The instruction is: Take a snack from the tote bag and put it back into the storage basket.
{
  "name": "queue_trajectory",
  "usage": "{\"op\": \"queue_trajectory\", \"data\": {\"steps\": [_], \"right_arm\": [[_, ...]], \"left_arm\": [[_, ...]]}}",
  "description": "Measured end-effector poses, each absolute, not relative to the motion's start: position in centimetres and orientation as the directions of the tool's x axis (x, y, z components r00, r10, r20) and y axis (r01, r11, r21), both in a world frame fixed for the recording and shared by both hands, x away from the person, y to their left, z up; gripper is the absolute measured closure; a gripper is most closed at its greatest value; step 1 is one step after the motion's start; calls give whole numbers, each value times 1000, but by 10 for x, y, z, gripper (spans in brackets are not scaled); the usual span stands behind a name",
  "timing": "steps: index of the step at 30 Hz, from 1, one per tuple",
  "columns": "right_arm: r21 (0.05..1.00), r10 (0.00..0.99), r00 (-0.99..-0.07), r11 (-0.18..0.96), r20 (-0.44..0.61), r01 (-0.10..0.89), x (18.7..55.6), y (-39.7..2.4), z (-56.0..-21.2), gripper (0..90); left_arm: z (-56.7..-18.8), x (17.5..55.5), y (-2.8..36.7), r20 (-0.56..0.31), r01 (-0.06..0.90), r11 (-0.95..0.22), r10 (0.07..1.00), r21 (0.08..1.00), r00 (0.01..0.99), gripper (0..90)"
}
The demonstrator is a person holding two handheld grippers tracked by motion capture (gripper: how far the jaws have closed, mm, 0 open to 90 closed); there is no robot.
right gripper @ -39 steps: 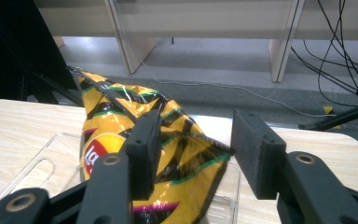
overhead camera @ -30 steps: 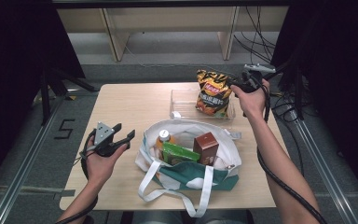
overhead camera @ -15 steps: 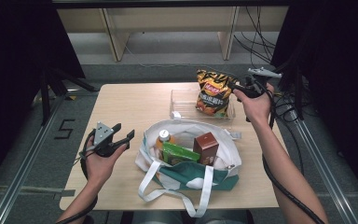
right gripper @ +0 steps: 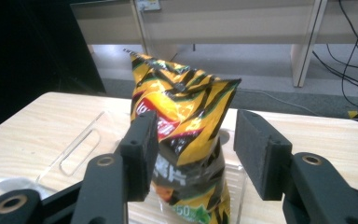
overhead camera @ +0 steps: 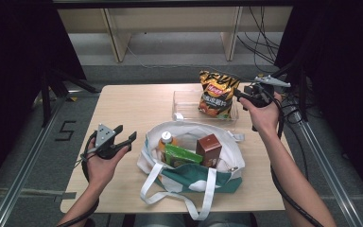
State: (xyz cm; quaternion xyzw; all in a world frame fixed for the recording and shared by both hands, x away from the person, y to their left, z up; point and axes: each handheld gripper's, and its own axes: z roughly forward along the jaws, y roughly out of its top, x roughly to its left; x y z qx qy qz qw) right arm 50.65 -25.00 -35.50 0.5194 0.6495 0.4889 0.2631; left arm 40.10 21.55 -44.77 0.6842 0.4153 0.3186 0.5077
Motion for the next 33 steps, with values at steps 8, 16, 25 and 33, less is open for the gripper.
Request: {"op": "queue_trajectory", "data": {"steps": [8,16,25,33], "right_arm": [[916,925,-351,7,147,402,493,-248,-354,499],[917,917,-371,15,145,398,481,-247,-353,486],[917,913,-380,18,147,398,467,-246,-357,463],[918,905,-400,25,148,396,455,-243,-361,459]], "left_arm": [[-447,400,216,13,246,-138,893,959,449,385],[-448,400,215,14,245,-139,892,959,452,384],[-448,400,215,18,246,-145,891,958,455,384],[-448,400,214,19,246,-146,890,958,455,384]]}}
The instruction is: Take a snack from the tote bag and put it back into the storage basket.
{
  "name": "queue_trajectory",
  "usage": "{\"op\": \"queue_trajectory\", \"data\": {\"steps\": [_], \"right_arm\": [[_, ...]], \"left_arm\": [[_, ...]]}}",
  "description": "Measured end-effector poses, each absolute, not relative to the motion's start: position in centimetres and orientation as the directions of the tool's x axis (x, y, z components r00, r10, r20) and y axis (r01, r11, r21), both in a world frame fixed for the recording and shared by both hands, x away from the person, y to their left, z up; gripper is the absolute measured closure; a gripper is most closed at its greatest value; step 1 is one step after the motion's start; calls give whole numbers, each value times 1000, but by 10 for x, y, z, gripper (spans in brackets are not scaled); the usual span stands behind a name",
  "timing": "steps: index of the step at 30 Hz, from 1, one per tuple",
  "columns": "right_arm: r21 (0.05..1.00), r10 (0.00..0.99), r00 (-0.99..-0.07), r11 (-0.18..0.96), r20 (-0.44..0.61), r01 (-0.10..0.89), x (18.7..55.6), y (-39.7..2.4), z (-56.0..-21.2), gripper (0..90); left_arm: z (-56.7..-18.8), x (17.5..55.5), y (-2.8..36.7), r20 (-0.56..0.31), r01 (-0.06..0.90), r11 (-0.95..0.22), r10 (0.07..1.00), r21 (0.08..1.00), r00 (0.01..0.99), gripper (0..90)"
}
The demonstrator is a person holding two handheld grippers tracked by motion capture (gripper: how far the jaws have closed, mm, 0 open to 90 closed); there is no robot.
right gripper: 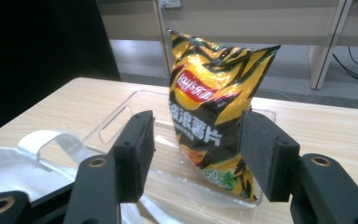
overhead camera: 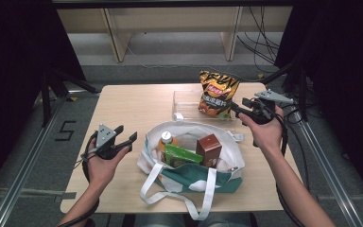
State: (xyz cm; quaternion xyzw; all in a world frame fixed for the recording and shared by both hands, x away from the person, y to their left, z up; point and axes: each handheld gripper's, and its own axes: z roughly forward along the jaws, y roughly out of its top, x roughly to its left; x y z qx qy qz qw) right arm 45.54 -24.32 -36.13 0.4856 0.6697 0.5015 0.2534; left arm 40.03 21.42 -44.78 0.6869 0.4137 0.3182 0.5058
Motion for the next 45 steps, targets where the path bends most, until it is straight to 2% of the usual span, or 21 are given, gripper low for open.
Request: {"op": "queue_trajectory", "data": {"steps": [18,21,22,26,32,36,42,45], "right_arm": [[922,885,-441,38,147,386,425,-237,-366,447],[923,887,-444,57,128,381,421,-236,-367,432],[912,886,-434,31,165,409,418,-234,-366,431],[923,877,-458,45,146,381,415,-234,-368,413],[917,875,-453,25,172,397,405,-231,-365,385],[925,872,-467,47,145,376,402,-232,-366,373],[914,875,-452,26,176,406,394,-229,-368,365],[920,871,-466,47,153,390,392,-232,-368,364]], "left_arm": [[-448,400,213,17,244,-144,890,959,456,384],[-448,400,213,16,244,-143,890,959,456,384],[-448,400,213,16,245,-143,890,959,455,384],[-448,400,214,16,245,-142,891,959,455,384],[-448,400,214,15,245,-141,891,959,454,384],[-448,400,214,17,244,-143,890,959,456,383],[-448,400,216,14,239,-140,887,961,462,382],[-449,399,217,10,244,-136,890,960,456,382]]}}
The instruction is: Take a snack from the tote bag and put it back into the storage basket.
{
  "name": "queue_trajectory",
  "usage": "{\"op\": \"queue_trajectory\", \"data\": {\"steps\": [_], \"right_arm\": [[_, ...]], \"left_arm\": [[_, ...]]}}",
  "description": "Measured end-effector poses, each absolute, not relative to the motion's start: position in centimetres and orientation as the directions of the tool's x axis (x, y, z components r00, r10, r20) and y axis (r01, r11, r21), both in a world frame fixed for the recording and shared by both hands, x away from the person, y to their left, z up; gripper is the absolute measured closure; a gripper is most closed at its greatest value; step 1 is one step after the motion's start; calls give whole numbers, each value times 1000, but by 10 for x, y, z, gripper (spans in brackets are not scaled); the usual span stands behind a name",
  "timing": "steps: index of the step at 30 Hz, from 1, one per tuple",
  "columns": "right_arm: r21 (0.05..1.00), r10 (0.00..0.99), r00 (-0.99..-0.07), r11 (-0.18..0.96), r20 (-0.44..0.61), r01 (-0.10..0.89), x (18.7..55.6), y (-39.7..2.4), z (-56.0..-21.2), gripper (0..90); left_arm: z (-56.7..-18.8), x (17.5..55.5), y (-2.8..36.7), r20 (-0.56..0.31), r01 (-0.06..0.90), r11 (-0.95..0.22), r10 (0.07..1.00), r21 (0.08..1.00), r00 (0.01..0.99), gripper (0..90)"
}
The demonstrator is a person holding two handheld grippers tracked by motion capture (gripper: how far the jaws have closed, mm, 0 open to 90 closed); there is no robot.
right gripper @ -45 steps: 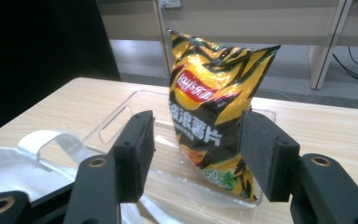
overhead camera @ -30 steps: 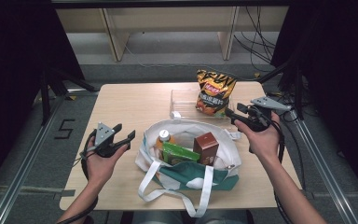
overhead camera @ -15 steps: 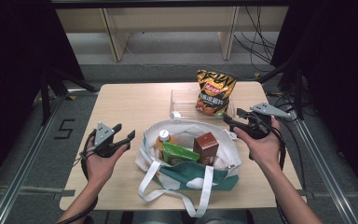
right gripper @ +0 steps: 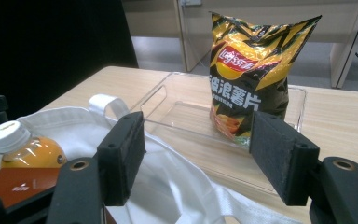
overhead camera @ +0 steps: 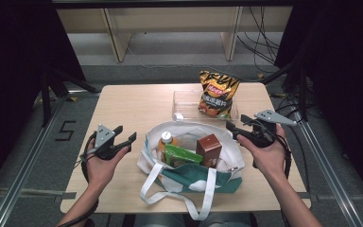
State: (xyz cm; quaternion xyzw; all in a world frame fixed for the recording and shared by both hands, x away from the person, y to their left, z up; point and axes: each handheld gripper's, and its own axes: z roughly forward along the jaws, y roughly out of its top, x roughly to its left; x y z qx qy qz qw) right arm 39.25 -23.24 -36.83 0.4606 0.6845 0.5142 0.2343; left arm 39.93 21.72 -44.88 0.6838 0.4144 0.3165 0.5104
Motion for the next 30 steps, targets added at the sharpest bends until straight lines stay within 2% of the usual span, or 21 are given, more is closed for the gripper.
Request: {"op": "queue_trajectory", "data": {"steps": [4,10,11,16,21,22,25,27,30], "right_arm": [[914,870,-455,15,188,406,384,-229,-367,362],[923,859,-485,41,163,384,381,-228,-368,358],[916,854,-483,20,192,400,381,-226,-368,358],[913,852,-485,21,197,408,378,-223,-368,356],[915,851,-488,23,193,402,374,-224,-366,356],[924,854,-494,43,163,381,374,-225,-366,355],[908,845,-486,-2,226,419,370,-220,-365,354],[919,845,-501,29,188,394,369,-222,-365,353],[916,833,-508,4,219,402,365,-218,-366,353]], "left_arm": [[-449,399,219,11,247,-138,889,959,457,382],[-449,399,219,5,246,-132,889,960,458,382],[-449,399,219,11,245,-139,888,959,460,383],[-449,398,217,8,246,-136,888,960,460,382],[-449,399,218,6,248,-135,888,959,459,382],[-449,399,217,6,248,-134,889,960,459,382],[-448,399,216,8,248,-137,888,959,459,382],[-447,400,214,8,244,-135,888,960,460,382],[-447,400,211,11,241,-139,885,961,465,382]]}}
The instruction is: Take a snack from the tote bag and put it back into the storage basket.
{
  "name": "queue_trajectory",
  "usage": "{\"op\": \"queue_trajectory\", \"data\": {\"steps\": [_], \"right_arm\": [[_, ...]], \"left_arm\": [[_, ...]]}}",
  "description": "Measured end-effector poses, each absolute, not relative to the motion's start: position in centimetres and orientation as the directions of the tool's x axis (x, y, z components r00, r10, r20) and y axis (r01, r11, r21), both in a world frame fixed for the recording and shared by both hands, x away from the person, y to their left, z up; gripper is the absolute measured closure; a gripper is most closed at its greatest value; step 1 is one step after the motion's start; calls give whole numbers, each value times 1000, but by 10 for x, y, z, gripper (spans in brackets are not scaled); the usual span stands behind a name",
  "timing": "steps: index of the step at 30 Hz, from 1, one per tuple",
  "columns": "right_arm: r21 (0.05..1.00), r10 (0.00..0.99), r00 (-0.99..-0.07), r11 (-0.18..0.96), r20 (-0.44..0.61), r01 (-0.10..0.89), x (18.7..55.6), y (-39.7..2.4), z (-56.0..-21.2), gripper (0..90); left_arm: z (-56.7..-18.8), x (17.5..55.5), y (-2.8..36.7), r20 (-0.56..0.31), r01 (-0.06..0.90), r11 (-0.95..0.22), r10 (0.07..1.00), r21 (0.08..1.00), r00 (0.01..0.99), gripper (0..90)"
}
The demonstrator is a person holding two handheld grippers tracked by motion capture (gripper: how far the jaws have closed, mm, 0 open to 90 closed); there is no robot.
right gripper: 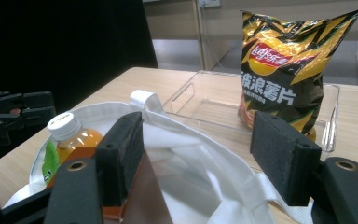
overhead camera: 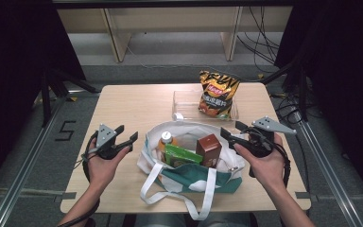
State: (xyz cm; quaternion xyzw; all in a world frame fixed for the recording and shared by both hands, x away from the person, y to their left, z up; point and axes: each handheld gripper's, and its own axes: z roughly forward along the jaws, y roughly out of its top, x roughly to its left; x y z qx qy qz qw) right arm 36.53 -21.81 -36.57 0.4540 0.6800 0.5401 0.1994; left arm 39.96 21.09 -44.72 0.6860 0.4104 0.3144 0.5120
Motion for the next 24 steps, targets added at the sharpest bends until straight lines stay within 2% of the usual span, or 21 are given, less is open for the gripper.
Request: {"op": "queue_trajectory", "data": {"steps": [2,4,8,17,20,21,24], "right_arm": [[922,836,-515,26,191,385,365,-218,-366,353],[912,834,-503,2,225,411,361,-214,-365,354],[914,826,-517,6,224,406,358,-208,-365,353],[922,812,-554,57,180,383,355,-198,-369,348],[908,808,-544,25,228,419,351,-191,-369,343],[920,804,-561,47,197,390,353,-191,-371,341],[915,796,-568,47,208,401,351,-187,-372,328]], "left_arm": [[-447,398,210,16,243,-147,883,959,470,382],[-446,398,211,18,234,-145,881,961,473,382],[-446,399,212,12,238,-138,885,961,464,382],[-447,400,210,14,241,-144,882,960,472,382],[-446,399,211,14,238,-142,882,961,471,382],[-446,399,211,14,238,-142,883,961,470,382],[-446,399,211,11,240,-138,884,961,467,382]]}}
